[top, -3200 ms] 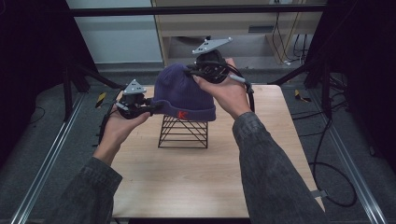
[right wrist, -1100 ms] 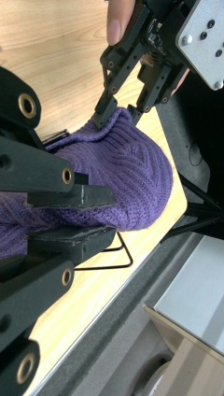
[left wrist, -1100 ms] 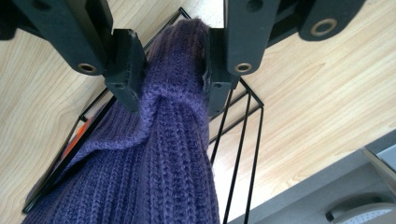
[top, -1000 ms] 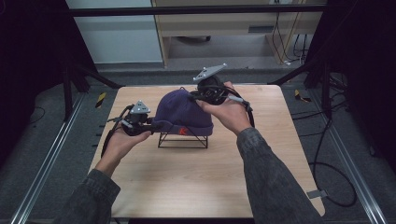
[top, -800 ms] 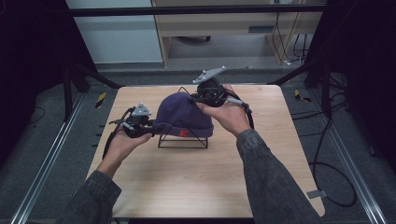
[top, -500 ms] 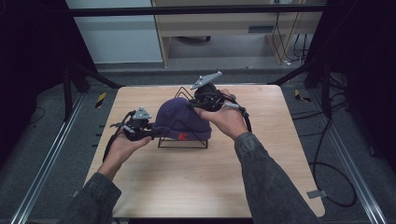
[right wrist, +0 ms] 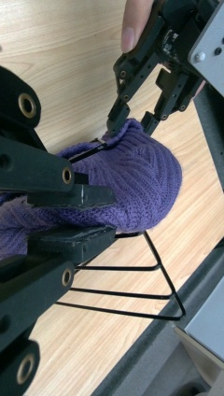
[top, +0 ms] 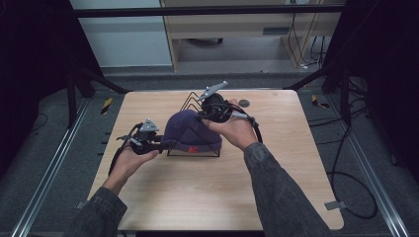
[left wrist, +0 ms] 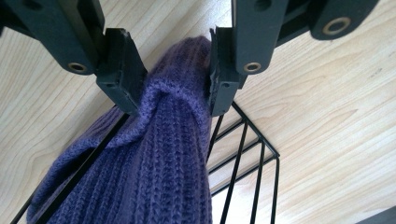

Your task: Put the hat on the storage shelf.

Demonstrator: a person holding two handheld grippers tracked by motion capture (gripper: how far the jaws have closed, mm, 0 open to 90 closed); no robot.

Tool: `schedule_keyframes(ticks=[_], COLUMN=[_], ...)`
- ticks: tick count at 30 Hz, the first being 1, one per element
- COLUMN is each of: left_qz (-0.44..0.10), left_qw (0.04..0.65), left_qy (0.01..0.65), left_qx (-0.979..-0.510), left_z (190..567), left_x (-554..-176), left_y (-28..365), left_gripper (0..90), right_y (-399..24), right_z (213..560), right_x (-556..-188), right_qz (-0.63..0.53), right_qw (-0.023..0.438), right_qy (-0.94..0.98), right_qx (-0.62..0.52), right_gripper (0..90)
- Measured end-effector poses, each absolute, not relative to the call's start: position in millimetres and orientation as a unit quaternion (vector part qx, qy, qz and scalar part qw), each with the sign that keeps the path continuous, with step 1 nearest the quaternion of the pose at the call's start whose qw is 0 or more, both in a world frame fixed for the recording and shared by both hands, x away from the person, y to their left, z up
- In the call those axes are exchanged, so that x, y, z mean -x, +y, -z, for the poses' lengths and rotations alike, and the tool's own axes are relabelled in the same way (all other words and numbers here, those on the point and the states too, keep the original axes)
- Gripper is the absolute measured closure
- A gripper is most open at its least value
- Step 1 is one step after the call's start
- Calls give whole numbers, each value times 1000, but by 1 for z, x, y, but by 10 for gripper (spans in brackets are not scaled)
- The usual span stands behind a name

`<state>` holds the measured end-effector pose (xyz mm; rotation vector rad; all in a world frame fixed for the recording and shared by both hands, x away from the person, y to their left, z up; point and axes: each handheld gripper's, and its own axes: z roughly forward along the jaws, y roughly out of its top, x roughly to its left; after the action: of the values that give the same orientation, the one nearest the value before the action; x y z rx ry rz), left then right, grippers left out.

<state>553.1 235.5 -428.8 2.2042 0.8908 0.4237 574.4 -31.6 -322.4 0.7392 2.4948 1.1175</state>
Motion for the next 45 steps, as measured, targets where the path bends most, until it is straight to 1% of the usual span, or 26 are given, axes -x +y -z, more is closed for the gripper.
schedule_keyframes(ticks=[5,11,14,22,29,31,33,36,39,43,45], left_qz=[-162,-159,-162,-166,-189,-185,-181,-179,-180,-184,-188], left_qw=[353,348,349,354,350,353,356,358,352,342,337], left_qy=[346,352,352,361,381,387,397,411,422,432,440], left_qx=[-854,-854,-853,-847,-835,-831,-826,-819,-816,-814,-810], left_z=[433,437,435,436,440,441,442,444,446,450,453], left_x=[-552,-550,-549,-540,-525,-522,-520,-516,-513,-511,-511], left_y=[236,238,239,242,245,245,247,250,253,255,259], left_gripper=[623,604,600,594,507,484,444,393,323,196,154], right_y=[-30,-30,-32,-35,-43,-45,-46,-48,-50,-55,-60], right_z=[327,328,326,323,319,319,319,318,317,313,312], right_x=[-574,-574,-572,-569,-565,-564,-563,-562,-561,-558,-556], right_qz=[-385,-383,-385,-389,-394,-394,-395,-394,-395,-403,-407], right_qw=[150,150,150,147,152,152,152,152,157,170,175], right_qy=[873,874,874,871,865,865,864,864,860,850,844], right_qx=[-258,-259,-258,-263,-270,-272,-273,-275,-281,-295,-301], right_gripper=[795,759,756,677,637,624,604,558,488,344,287])
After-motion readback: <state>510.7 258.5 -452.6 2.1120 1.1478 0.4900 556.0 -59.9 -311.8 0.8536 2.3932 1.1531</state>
